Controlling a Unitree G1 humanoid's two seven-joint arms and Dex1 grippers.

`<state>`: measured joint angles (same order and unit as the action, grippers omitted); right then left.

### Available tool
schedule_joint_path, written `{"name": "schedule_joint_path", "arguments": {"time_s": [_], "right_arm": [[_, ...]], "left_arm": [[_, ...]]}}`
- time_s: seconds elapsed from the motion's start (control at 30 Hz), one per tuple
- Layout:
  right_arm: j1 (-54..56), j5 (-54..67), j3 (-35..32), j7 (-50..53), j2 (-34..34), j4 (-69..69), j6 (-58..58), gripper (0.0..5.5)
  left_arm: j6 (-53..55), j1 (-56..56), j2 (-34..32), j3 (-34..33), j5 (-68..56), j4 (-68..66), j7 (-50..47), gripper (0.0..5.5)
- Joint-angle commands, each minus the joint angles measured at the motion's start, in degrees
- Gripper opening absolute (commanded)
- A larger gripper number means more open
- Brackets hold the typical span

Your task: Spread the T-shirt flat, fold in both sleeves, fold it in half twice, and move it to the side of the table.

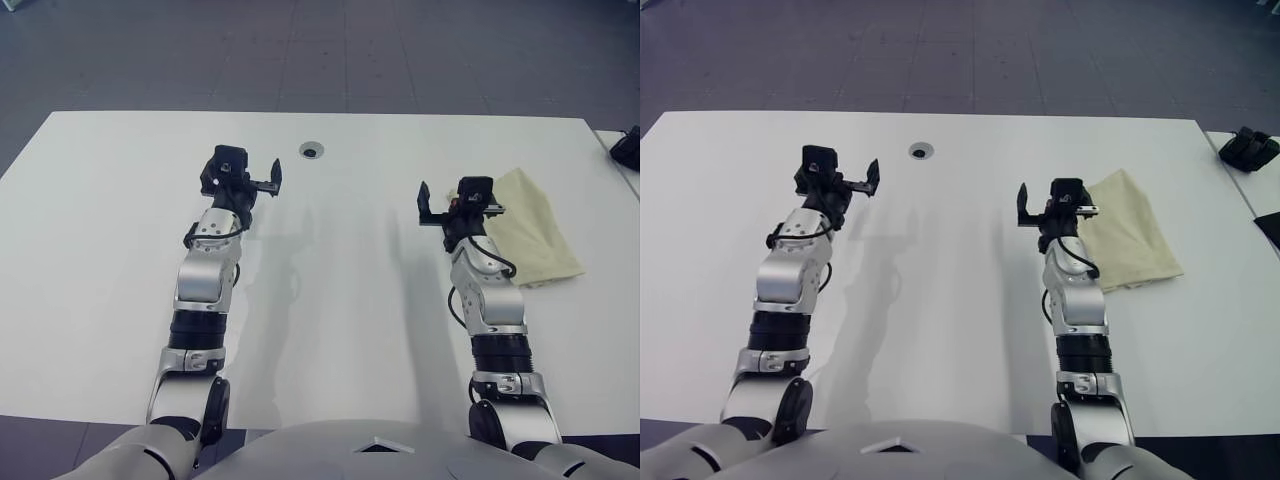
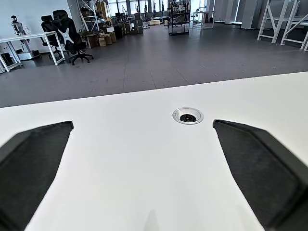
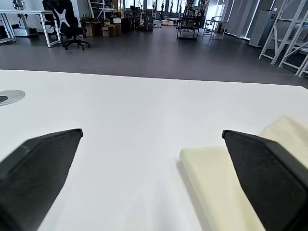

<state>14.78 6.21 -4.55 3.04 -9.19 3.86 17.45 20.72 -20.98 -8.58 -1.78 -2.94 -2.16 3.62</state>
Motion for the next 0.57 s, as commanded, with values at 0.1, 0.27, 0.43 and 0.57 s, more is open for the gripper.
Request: {"name": "schedule_joint_path", "arguments": {"time_s": [0.1,0.27,0.43,0.57], "right_arm": [[0.28,-0.44,-1.0,0.12,0.73,1.04,0.52,5.39],[1.42,-0.46,-2.09,0.8,0.82,1.33,0.59,5.39],[-0.36,-1.18,-1.55,-0.26,0.44,-0.31,1.01,5.39],[-0.95,-1.6,-1.15,-0.73,0.74,-0.53,1.23,5.39]], "left_arm": [[0.81,-0.07,-0.63,-1.2,0.2,0.32,-0.18,5.4],[1.67,-0.12,-1.21,-2.37,0.01,0.85,-0.04,5.4],[1.99,0.67,-0.8,-1.83,0.18,1.76,-0.03,5.4],[2.17,1.31,-0.31,-1.14,0.47,2.59,-0.25,5.4]]}}
